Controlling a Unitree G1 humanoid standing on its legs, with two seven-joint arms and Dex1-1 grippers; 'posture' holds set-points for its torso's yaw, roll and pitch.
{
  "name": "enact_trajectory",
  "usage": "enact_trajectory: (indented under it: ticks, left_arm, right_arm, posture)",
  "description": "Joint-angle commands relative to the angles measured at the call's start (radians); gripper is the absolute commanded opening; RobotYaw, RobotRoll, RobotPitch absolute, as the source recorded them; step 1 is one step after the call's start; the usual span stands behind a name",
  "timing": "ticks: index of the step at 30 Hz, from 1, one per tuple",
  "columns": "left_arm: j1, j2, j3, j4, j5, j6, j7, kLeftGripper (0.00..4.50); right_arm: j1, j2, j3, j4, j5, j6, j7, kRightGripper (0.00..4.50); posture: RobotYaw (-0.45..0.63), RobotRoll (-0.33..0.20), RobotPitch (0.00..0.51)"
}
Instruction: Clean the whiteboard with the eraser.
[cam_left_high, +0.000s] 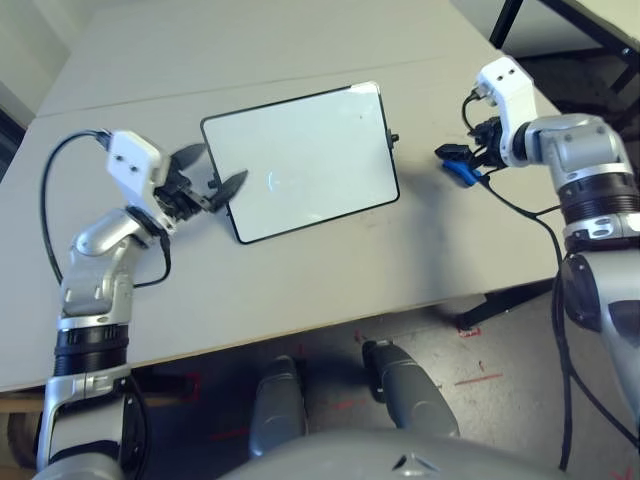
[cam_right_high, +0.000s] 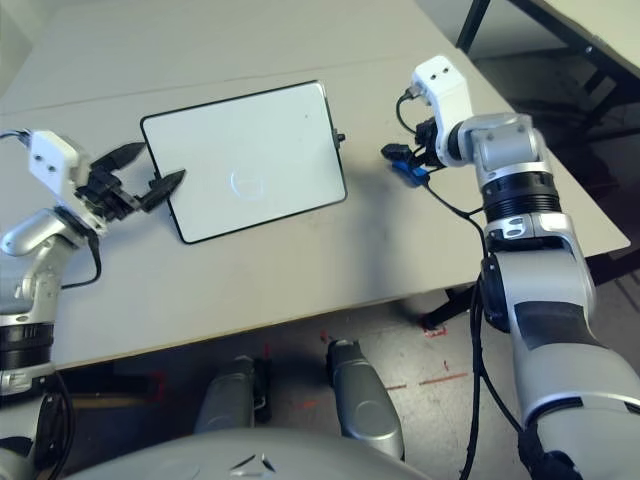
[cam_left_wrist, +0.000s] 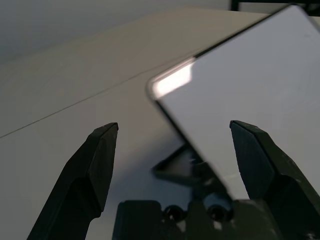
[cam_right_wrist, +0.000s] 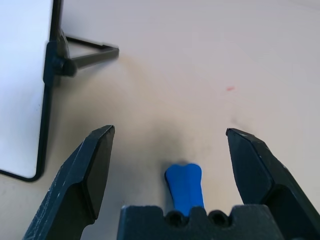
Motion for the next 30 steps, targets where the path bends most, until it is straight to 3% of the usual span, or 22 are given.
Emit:
enact_trajectory:
  ticks: [1, 6, 13, 30]
  left_arm:
    - [0.045, 0.035, 0.107, -0.013, -0.026, 0.070, 0.063, 4.50]
    - [0.070, 0.081, 0.203, 0.081, 0.001, 0.082, 0.124, 4.50]
    - [0.085, 0.098, 0.238, 0.214, 0.029, 0.033, 0.159, 4.50]
    - [-0.022, 0.121, 0.180, 0.399, 0.052, -0.052, 0.163, 4.50]
  right_arm:
    - [0.049, 0.016, -0.073, -0.018, 0.062, -0.151, -0.055, 4.49]
    - [0.089, 0.051, -0.150, 0.056, 0.124, -0.343, -0.124, 4.49]
    - [0.113, 0.057, -0.217, 0.191, 0.171, -0.520, -0.209, 4.49]
    - [0.187, 0.026, -0.259, 0.209, 0.220, -0.612, -0.268, 4.49]
  posture:
    - [0.03, 0.000, 0.173]
    - [0.08, 0.000, 0.168]
    - [0.09, 0.000, 0.150]
    - [0.04, 0.000, 0.134]
